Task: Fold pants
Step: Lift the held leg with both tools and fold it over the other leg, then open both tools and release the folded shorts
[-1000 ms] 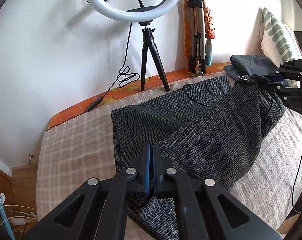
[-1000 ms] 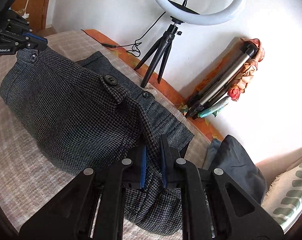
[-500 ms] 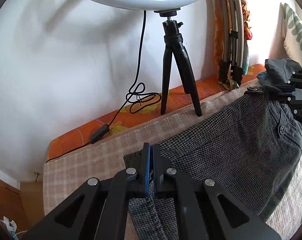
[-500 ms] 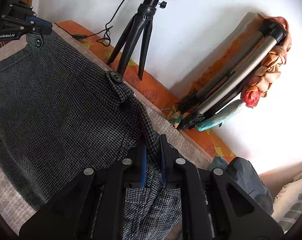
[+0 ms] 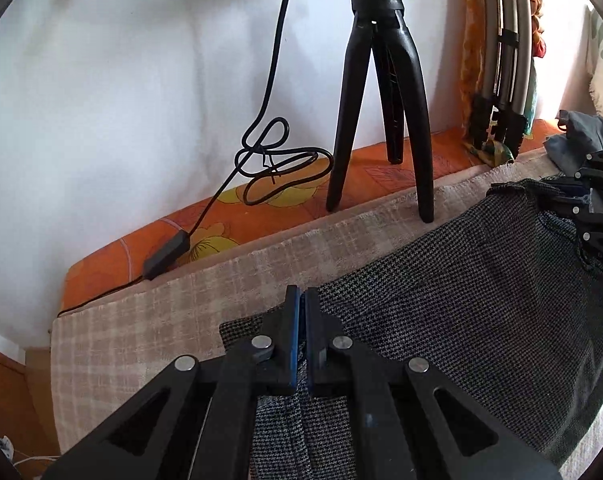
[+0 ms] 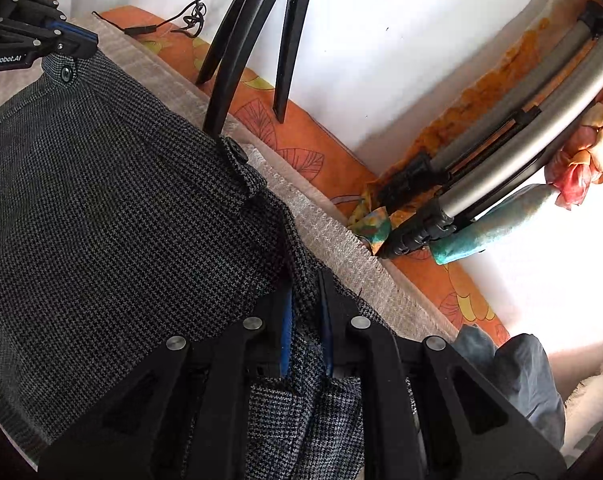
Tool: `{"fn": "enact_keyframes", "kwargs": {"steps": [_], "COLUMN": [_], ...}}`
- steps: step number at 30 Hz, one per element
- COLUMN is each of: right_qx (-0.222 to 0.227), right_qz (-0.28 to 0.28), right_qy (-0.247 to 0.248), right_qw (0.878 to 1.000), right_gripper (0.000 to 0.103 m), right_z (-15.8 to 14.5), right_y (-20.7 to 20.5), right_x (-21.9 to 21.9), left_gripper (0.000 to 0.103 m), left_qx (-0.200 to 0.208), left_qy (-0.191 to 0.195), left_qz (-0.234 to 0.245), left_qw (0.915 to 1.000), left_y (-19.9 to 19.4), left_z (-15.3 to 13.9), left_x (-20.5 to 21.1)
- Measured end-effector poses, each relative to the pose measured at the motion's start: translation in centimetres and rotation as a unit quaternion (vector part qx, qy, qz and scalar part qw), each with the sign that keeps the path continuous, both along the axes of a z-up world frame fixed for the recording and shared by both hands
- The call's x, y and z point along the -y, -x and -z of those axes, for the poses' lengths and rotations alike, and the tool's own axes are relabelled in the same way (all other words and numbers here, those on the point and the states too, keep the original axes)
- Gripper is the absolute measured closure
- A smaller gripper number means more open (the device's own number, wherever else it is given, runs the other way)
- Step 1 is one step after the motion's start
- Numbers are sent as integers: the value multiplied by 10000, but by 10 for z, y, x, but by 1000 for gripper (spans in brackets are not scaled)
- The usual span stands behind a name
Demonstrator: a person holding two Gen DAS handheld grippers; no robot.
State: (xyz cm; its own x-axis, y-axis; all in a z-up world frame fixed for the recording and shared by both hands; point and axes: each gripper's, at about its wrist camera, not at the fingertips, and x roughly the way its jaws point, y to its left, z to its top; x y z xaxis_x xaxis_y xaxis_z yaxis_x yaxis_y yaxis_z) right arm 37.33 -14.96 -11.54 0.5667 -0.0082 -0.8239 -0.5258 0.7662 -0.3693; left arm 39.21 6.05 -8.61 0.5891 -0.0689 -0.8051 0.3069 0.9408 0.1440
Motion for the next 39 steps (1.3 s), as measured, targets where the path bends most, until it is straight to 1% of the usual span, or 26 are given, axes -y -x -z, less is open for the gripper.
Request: {"fn": "enact_keyframes", "kwargs": {"steps": [2,3,4,6,9,10,12,13,16,18,20,21,22,23,24,25,26,28,31,34,36,39], "right_qx": [72,59,56,107,121,77,-88,-104,-199,-290,-304,-303,-323,-358,-388,-400,-386,-346,-370,-468,-491,-475], "right_qz": [50,69,83,96,90,113,133,151,132,152,189,221,246,252,256,256,264,326,557,836,1041,1330], "right_qy": [-119,-214,-294,-375,-552,-681,-989,-1058,-1324,-1544,-1731,-1839,-1950,-2061,-2153,-2230,-2293,-2362,-2415,-2517,-2571,-2615], "right_qw": [9999,9997,9995,9992,9984,9976,9950,9942,9909,9875,9842,9822,9800,9776,9754,9737,9722,9705,9681,9630,9595,9548], "right_gripper": [87,80,70,59,58,58,56,52,49,48,40,34,32,31,31,29,27,21,19,18,18,18], "right_z": [-6,-10,-13,-20,-28,-31,-35,-39,-44,-47,-51,-55,-58,-60,-61,-63,-67,-70,-70,-70,-69,-66], "right_y": [4,6,9,16,29,34,42,52,72,87,101,110,119,127,132,140,148,163,177,187,191,194], "right_x": [4,7,10,14,17,19,24,23,25,25,27,29,30,30,31,31,31,31,37,49,58,70], "left_gripper": [103,102,100,98,98,98,98,98,98,98,97,97,93,85,79,64,46,30,30,30,30,30], "left_qx": [41,39,34,-54,-175,-168,-144,-164,-303,-289,-242,-277,-359,-439,-452,-473,-507,-504,-279,-261,-235,6], "left_qy": [135,199,228,405,864,922,895,921,1113,1047,979,992,1012,1032,1043,1044,1045,953,727,784,801,536], "left_qz": [-88,-110,-157,-232,-206,-189,-143,-167,-103,-15,42,48,50,55,36,26,32,1,109,104,-3,-111], "left_qw": [9999,9997,9996,9989,9959,9954,9958,9955,9933,9941,9949,9947,9942,9937,9935,9934,9932,9942,9969,9965,9965,9985], "left_y": [3,4,5,8,18,23,33,39,58,75,92,99,105,112,120,127,135,151,175,194,204,219], "left_z": [-3,-4,-5,-8,-14,-17,-23,-25,-32,-37,-40,-41,-41,-40,-39,-38,-37,-36,-37,-37,-38,-38], "left_x": [-4,-3,-5,-11,-22,-24,-25,-27,-29,-26,-23,-22,-21,-20,-19,-16,-13,-7,6,12,12,18]}}
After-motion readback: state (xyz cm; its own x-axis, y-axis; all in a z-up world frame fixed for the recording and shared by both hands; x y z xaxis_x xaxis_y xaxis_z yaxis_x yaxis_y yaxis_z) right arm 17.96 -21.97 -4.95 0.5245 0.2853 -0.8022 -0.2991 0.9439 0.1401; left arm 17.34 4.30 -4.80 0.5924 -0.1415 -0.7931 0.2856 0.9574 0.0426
